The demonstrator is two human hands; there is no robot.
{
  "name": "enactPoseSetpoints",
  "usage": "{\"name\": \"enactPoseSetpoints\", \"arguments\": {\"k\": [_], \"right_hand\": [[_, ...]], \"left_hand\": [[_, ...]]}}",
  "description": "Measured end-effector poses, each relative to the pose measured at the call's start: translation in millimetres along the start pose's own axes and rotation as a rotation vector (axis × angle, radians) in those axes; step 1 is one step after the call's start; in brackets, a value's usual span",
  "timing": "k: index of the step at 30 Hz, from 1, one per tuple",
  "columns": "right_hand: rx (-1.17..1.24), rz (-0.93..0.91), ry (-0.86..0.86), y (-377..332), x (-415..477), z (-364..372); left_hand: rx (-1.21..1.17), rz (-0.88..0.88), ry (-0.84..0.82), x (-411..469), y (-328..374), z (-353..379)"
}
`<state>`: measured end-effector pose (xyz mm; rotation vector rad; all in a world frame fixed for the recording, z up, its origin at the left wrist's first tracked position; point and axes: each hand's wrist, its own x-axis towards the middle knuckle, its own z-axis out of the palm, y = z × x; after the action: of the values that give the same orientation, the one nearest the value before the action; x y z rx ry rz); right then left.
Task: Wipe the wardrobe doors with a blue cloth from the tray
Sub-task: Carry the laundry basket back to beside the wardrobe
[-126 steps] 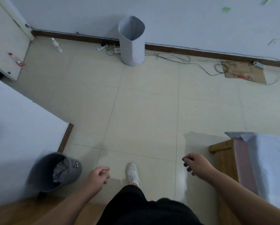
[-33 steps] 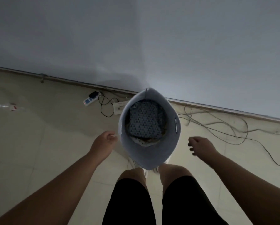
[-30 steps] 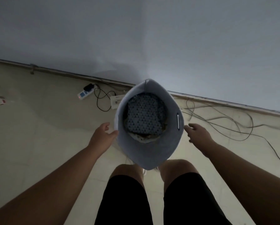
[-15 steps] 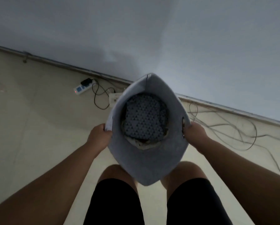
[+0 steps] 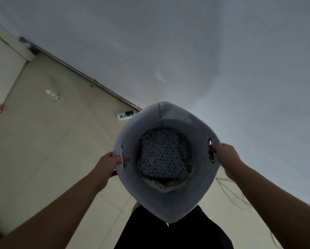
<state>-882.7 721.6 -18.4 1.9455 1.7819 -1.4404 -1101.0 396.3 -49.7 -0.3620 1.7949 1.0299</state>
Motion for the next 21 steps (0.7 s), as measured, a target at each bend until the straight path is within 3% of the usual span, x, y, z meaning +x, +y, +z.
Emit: {"name": "enactPoseSetpoints", "arguments": {"k": [7,10,21], "right_hand": [[-0.175,-0.156,-0.123,-77,-1,-2],[-0.241,-0.238,-0.141,-106,9,16],[-0.750,-0.612,-0.627,-157,-40,127]], "left_hand": [[-0.036,0.136,0.216,-67,-14,-27],[-0.136,0.102,0.311,-88,-30,-18],[-0.718,-0.084,0.740,-177,-152,50]]}}
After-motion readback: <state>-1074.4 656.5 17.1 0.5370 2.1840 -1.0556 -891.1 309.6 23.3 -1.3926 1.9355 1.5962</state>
